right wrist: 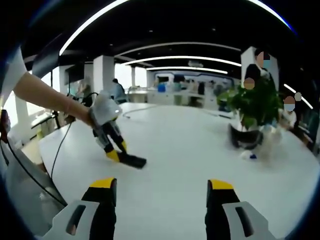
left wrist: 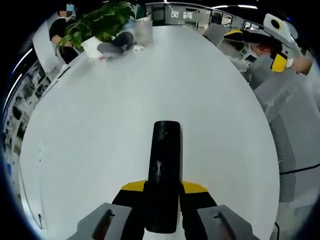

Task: Press the specified remote control buttons in sequence, fully releasing each button before pressing the next.

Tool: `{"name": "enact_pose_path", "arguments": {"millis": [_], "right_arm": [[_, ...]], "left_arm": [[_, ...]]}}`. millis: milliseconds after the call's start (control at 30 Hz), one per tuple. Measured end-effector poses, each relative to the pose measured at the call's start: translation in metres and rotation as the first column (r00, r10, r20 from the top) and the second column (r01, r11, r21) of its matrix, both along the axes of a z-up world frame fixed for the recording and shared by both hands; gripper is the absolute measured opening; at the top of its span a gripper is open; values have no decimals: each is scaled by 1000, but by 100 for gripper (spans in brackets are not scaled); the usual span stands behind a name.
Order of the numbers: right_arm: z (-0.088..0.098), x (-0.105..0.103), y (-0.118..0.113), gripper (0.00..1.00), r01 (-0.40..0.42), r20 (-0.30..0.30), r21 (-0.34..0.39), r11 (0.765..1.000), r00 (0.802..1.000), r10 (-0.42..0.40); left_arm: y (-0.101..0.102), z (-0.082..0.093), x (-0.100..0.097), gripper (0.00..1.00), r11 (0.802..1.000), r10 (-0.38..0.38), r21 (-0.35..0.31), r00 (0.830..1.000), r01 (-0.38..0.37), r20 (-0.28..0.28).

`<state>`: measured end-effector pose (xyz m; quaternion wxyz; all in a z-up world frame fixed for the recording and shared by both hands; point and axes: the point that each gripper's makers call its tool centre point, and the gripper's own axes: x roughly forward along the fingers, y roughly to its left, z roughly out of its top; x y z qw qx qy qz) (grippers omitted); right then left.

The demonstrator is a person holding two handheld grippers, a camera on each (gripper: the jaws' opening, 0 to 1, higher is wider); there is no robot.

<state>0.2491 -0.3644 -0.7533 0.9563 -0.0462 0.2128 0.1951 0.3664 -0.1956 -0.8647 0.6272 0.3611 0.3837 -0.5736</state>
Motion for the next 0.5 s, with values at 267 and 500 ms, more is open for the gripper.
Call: {"name": "enact_pose_path", "arguments": {"millis": [267,500], "right_arm": [[-1,0,0,72,0,-3,0,1000,1000,0],[-1,0,0,72,-1,-3,-1,1000,1000,1]], "left_arm": [[1,0,-3,24,1000,-2,13,1000,2,0],[1,0,-6,24,1000,-2,22,1000,3,-2]]}}
